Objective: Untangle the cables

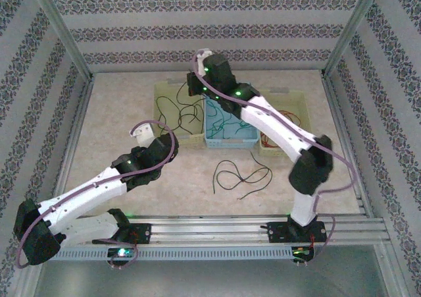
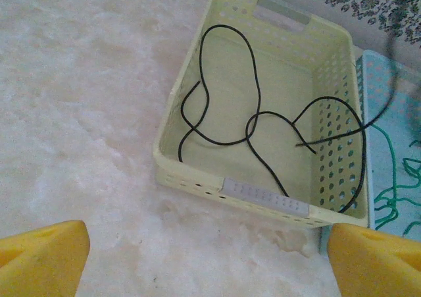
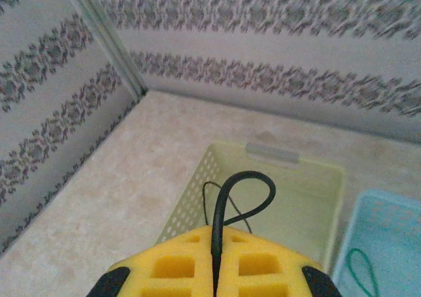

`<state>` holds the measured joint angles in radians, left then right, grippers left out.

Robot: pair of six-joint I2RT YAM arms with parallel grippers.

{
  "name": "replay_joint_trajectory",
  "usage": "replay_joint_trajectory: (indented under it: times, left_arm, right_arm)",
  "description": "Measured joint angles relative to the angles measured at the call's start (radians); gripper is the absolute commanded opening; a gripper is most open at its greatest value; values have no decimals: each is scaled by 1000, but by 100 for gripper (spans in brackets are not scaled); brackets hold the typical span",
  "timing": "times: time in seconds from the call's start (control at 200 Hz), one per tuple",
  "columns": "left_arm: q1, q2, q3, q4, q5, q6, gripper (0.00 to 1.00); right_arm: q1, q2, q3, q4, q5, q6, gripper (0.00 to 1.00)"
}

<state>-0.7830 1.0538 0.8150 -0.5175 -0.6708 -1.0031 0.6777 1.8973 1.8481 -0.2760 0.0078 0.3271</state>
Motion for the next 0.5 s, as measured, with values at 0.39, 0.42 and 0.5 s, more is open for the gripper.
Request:
replay_joint_trajectory:
  times: [0.39, 0.42, 0.5]
  left_arm:
    - [6, 115, 1, 129, 156, 152, 92]
    - [6, 132, 2, 148, 183, 174, 91]
    - [6, 197, 13, 200, 277, 244, 90]
  right_arm:
    - [-3, 52, -182, -18, -3, 90, 59]
    - [-3, 4, -235, -12, 14, 90, 59]
    - [-4, -158, -380, 10, 76, 91, 59]
